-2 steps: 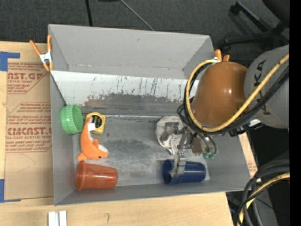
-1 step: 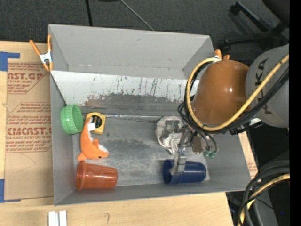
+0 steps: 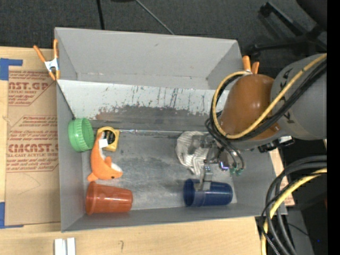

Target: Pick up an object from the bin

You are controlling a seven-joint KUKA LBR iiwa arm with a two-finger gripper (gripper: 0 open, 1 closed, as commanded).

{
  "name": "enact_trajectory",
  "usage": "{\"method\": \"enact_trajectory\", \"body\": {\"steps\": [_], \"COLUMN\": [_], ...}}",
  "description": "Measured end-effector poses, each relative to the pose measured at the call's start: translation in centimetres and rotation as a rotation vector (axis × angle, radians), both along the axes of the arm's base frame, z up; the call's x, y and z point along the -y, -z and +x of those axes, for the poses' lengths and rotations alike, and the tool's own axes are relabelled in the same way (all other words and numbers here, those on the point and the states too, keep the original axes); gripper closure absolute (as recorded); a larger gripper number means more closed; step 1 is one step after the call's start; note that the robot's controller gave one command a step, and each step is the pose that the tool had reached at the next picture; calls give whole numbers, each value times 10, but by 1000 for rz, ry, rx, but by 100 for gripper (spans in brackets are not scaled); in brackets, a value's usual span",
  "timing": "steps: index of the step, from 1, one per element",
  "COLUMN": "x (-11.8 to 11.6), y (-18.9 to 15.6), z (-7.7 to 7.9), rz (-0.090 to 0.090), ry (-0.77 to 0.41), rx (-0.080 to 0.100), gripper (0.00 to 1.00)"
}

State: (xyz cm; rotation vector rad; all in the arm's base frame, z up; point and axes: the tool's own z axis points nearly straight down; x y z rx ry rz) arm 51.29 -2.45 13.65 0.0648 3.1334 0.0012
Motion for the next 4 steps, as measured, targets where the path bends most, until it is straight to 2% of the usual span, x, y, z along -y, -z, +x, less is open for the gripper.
{"method": "enact_trajectory", "body": {"steps": [1,2,3,4], "x": [65,49,46,12], "y": [63,65,67,66], "z": [41,43,63,42], "rz": [-7,1,0,2], "ry": [-79,166,155,231], "rx": [22,-1,-8,-6], "gripper": [0,0,0,100]}}
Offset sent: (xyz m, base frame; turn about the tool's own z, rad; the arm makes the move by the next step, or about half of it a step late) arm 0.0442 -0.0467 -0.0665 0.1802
